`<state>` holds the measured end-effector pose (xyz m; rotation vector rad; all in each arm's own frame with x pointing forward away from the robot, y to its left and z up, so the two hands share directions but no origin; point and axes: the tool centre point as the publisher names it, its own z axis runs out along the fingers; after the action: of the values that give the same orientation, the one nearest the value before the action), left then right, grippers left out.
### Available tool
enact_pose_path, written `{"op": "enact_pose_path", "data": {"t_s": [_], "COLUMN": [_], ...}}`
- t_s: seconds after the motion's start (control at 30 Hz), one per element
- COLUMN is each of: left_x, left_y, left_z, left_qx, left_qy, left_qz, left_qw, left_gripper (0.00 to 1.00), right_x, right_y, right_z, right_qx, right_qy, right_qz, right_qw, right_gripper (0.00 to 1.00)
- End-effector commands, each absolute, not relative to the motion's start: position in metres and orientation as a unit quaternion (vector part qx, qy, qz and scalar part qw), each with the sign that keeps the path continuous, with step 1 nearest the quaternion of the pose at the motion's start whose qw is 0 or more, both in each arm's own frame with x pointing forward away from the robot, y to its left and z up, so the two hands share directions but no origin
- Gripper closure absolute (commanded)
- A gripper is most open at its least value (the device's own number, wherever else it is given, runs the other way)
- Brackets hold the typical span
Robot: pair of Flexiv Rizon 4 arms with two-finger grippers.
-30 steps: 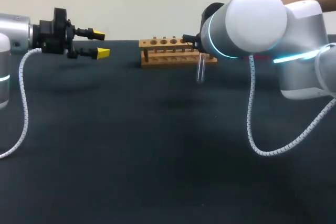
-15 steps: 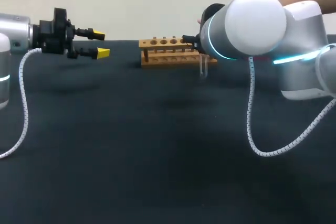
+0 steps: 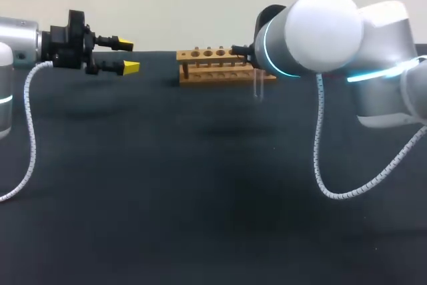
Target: Grasp the test tube, adjust it, and insert it.
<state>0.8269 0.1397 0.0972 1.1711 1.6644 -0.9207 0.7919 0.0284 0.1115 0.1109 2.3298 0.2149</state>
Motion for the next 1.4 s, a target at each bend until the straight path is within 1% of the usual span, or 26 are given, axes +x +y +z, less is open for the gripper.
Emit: {"op": "enact_pose_path", "data": {"t_s": [0.03,0.33,1.4], "left_x": [0.826,0.826,0.826], "left_y": [0.14,0.14,0.14], "left_z": [0.096,0.096,0.096], "left_qx": [0.471,0.471,0.471], "left_qy": [0.669,0.669,0.669], "left_qz": [-0.37,-0.37,-0.37], "left_qw": [0.44,0.44,0.44], "left_gripper": [0.0,0.0,0.0], "right_x": [0.799,0.811,0.836], "right_y": [0.041,0.052,0.062], "right_z": [0.1,0.083,0.057], "right_qx": [0.042,0.018,0.016], "right_qy": [0.915,0.918,0.927], "right_qz": [0.076,0.033,0.045], "right_qw": [0.394,0.394,0.373], "right_gripper": [1.0,1.0,1.0]}}
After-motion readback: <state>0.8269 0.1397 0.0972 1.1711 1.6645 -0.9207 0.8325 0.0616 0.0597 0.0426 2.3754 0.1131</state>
